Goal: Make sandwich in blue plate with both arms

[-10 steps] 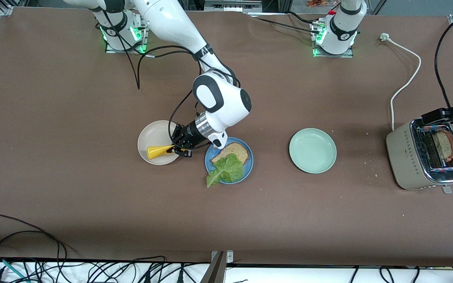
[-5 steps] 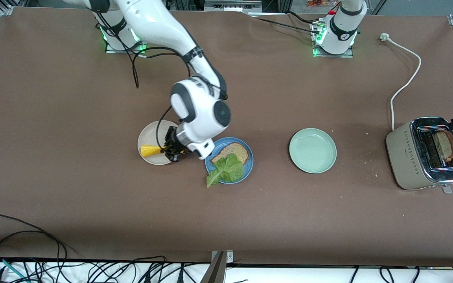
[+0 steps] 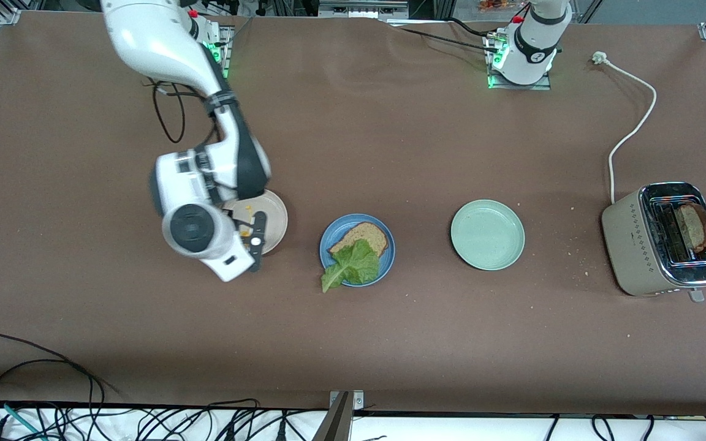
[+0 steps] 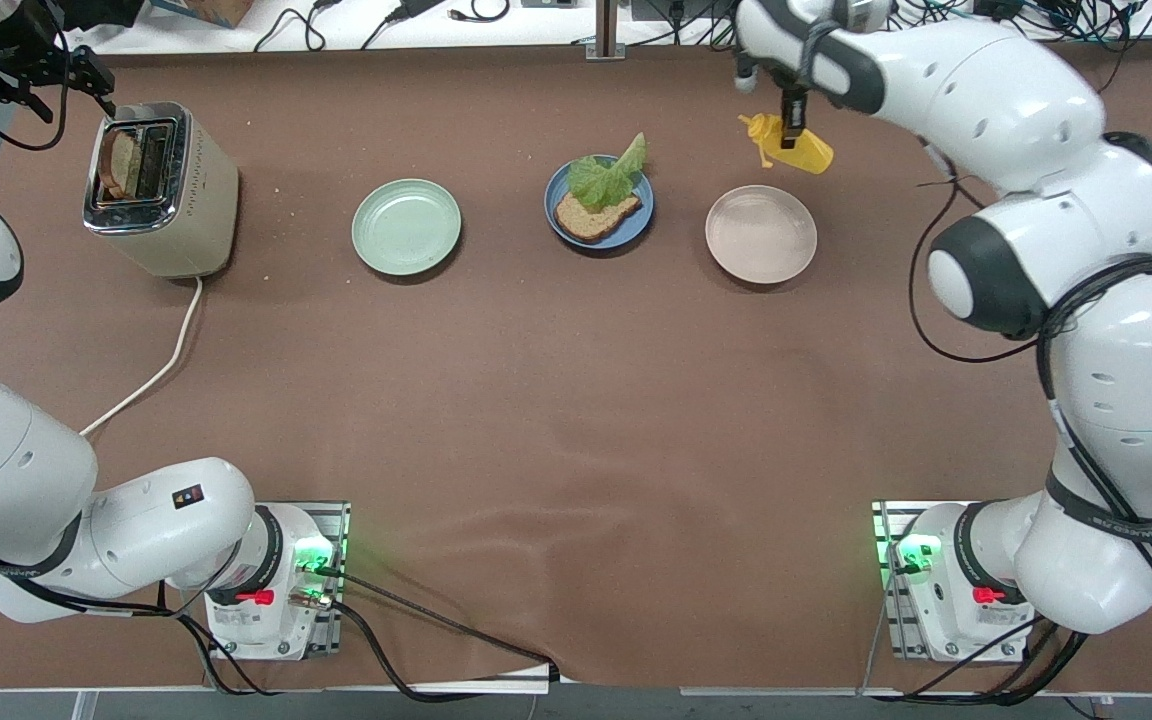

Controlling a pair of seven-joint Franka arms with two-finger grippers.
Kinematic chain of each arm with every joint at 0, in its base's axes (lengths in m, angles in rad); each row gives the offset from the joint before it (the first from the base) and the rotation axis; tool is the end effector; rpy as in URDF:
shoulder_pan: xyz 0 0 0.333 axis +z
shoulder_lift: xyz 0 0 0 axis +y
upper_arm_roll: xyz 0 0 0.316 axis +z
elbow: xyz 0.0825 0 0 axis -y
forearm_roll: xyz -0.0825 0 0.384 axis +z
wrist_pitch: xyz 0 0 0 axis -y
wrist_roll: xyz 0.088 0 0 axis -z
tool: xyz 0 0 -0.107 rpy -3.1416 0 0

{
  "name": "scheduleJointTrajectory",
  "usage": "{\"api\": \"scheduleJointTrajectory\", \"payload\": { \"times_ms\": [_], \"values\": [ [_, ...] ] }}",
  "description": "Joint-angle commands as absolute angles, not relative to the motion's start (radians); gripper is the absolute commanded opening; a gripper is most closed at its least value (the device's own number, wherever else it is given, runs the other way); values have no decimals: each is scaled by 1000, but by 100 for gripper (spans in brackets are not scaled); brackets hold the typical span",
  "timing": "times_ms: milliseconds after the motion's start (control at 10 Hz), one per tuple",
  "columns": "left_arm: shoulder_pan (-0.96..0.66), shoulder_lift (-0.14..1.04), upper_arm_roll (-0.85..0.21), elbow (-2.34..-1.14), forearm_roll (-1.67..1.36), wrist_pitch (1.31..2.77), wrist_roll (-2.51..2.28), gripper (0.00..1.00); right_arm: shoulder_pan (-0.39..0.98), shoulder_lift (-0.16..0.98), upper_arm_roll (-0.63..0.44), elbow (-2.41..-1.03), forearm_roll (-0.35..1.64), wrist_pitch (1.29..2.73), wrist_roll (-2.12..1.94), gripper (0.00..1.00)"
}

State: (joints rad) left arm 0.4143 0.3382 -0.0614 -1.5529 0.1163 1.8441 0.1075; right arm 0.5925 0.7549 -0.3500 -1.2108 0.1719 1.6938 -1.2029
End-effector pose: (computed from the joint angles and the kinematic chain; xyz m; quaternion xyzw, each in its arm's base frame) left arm 0.6108 0.2398 0.4508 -0.9930 -0.1069 0.0328 0.0389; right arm 0.6752 0.2498 0.3282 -0.7378 -0.6640 0.1200 0.0180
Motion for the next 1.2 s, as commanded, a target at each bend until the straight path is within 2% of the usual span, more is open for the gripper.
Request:
{"api": "scheduleJointTrajectory", "payload": {
  "times_ms": [0, 100, 200, 400, 500, 600, 700, 900, 1000, 1100],
  "values": [
    [422, 394, -74, -1529, 135, 1867, 124, 86, 444, 602, -324, -1429, 406, 1732, -1444, 0],
    [422, 403, -74, -1529, 135, 1867, 124, 83, 383, 585, -322, -1475, 481, 1720, -1541, 0],
    [420, 411, -74, -1535, 135, 1867, 124, 82, 297, 583, -277, -1486, 536, 1666, -1622, 0],
    [422, 432, -74, -1537, 135, 1867, 126, 78, 66, 592, -107, -1496, 567, 1595, -1754, 0],
    [422, 439, -74, -1539, 138, 1864, 126, 72, -16, 609, -42, -1503, 595, 1585, -1810, 0],
    [423, 442, -74, -1540, 140, 1864, 126, 67, -41, 629, -40, -1511, 657, 1542, -1868, 0],
    [425, 451, -74, -1540, 143, 1864, 126, 58, -69, 655, -40, -1526, 708, 1505, -1947, 0],
    [425, 453, -74, -1540, 149, 1855, 126, 9, -109, 686, -40, -1587, 732, 1488, -2131, 0],
    [423, 454, -74, -1539, 152, 1853, 124, 0, -127, 715, -40, -1591, 733, 1485, -2207, 0],
    [422, 457, -74, -1537, 152, 1853, 126, 0, -146, 736, -40, -1591, 733, 1485, -2259, 0]
  ]
}}
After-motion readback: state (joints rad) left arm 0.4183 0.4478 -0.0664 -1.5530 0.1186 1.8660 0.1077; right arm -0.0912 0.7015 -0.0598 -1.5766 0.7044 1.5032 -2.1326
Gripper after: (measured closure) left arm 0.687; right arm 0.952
